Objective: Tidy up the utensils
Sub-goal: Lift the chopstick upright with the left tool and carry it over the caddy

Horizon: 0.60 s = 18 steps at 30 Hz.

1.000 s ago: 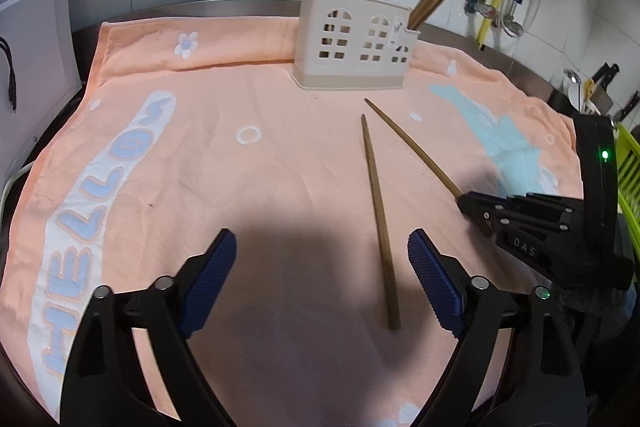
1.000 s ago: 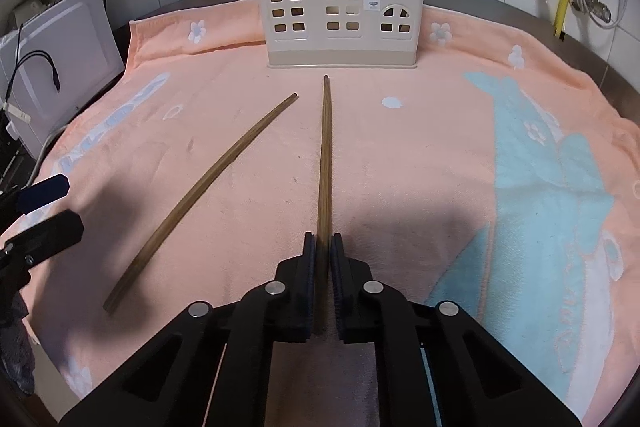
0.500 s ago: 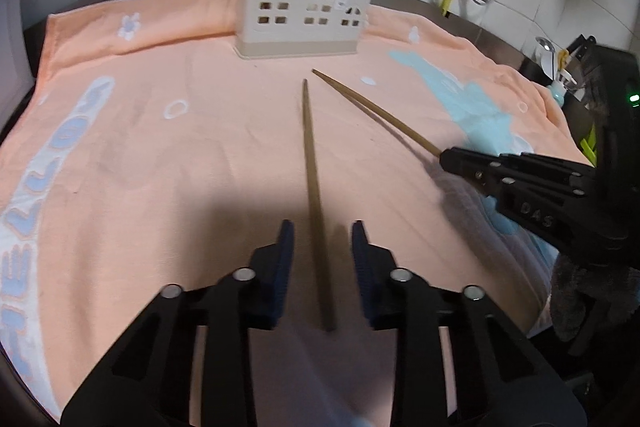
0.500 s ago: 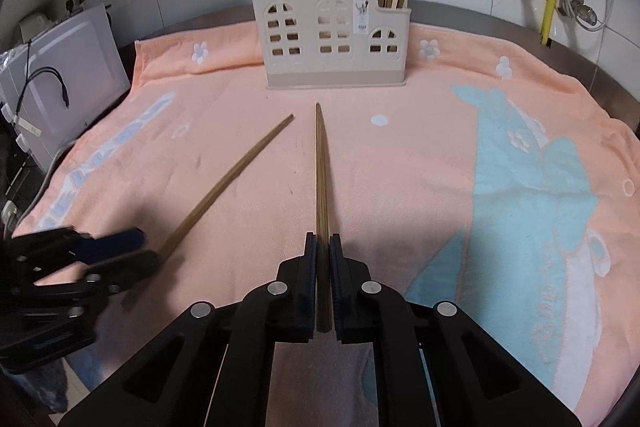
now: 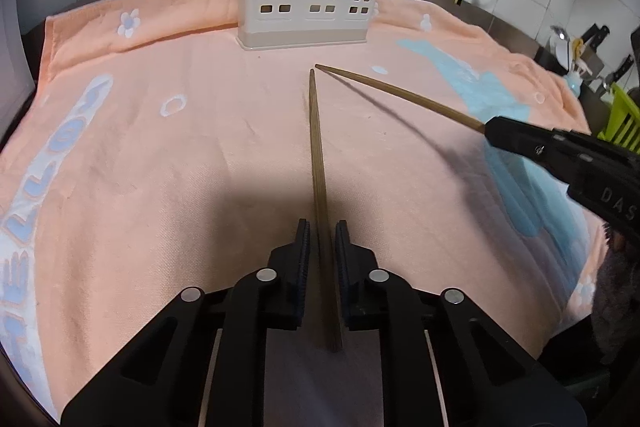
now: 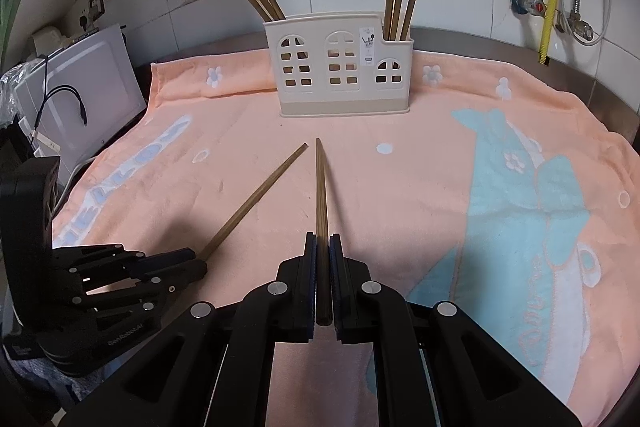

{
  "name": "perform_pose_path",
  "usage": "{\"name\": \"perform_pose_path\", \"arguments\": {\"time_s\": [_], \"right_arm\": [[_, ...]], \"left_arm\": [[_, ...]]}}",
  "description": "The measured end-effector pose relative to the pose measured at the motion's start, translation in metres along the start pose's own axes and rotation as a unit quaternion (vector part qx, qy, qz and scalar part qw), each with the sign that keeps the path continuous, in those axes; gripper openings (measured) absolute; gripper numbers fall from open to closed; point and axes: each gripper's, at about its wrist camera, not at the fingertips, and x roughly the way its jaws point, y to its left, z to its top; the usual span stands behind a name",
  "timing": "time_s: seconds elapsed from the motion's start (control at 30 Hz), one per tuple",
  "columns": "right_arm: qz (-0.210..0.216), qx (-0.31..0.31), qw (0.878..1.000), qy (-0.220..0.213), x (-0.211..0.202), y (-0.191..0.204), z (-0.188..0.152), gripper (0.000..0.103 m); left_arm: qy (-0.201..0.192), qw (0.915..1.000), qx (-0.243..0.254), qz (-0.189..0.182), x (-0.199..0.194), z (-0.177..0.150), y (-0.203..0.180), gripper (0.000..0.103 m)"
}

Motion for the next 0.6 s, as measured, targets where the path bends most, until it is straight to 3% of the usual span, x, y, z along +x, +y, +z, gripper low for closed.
{"name": "perform_pose_path", "arguments": {"time_s": [0.2, 0.6], "right_arm": [[0.002, 0.004, 1.0, -0.009, -0.008, -0.002, 0.003, 0.006], [0.013, 0.025, 0.998, -0.06, -0.041, -0.01, 0.029, 0.006]], "left_arm": [[-0.001, 0.9999, -0.009, -0.006, -0.006, 0.004, 0.006, 0.006], [-0.077, 0.9968, -0.019, -0.015, -0.056, 0.032, 0.02, 0.005]]}}
